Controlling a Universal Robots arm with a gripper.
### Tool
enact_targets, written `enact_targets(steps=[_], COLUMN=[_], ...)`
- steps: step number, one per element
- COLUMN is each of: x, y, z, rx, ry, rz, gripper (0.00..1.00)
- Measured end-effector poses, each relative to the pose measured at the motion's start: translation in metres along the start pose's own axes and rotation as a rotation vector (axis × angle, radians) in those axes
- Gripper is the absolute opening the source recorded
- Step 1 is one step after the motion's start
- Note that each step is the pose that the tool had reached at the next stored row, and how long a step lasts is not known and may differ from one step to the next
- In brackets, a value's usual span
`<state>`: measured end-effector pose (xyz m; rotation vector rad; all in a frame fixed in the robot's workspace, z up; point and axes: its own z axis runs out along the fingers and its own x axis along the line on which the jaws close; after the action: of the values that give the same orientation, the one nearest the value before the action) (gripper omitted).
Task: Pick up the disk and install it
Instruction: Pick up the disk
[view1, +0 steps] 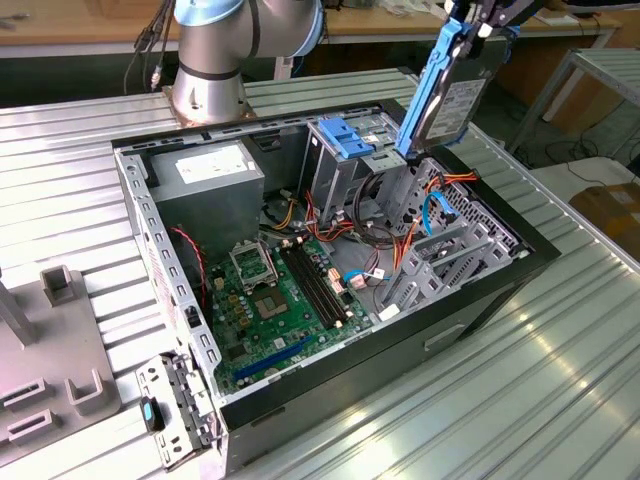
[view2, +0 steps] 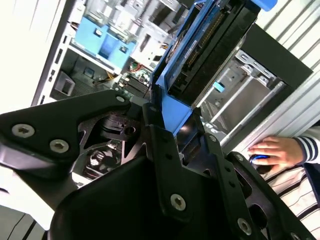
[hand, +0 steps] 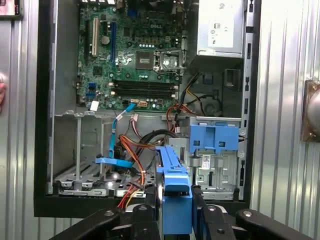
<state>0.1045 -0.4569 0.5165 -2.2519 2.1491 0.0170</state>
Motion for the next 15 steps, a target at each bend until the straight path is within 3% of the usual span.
enact_targets(steps=[3, 12, 15], x=[0.0215, 0.0598, 0.0783], y=[0.0029, 0.0112, 0.0165], z=[0.0005, 0.0028, 0.004], rx=[0.0072, 0.0323, 0.0466], ry=[-0.0002, -0.001, -0.0004], rz=[0.0, -0.001, -0.001], gripper=[0.36, 0.36, 0.36])
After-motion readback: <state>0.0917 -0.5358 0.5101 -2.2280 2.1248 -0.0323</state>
